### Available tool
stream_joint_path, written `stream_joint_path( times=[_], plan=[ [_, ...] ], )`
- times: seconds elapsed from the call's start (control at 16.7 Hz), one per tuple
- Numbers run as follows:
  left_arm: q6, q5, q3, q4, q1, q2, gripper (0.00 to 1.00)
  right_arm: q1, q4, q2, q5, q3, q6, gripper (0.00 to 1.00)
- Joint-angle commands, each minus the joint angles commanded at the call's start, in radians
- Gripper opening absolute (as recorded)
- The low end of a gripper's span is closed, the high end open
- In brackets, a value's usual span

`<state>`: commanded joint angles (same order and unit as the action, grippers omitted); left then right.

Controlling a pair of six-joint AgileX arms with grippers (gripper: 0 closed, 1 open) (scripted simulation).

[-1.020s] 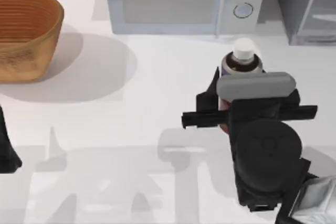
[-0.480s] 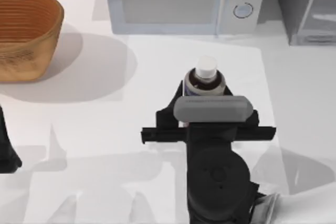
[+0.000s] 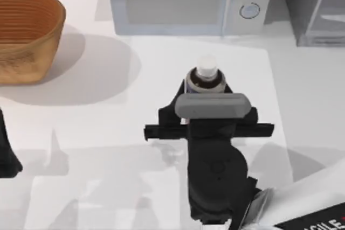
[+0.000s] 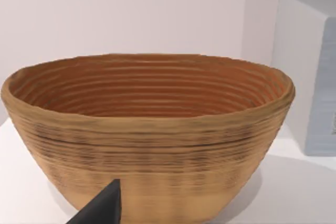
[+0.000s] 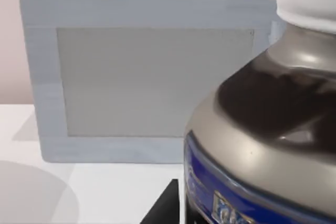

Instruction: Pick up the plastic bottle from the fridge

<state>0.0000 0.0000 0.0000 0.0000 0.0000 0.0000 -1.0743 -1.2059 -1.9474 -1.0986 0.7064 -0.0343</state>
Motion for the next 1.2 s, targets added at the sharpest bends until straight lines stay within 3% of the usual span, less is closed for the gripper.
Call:
stream_joint_path(
  times=[0.54,1.2],
  plan=[
    [0.0,0.0,0.0,0.0,0.0,0.0,1.0,0.068,-0.081,-0.113,0.067,0.042,0.006,0.0],
    [0.0,0.0,0.0,0.0,0.0,0.0,1.0,0.068,-0.081,-0.113,0.067,0.042,0.006,0.83]
  ],
)
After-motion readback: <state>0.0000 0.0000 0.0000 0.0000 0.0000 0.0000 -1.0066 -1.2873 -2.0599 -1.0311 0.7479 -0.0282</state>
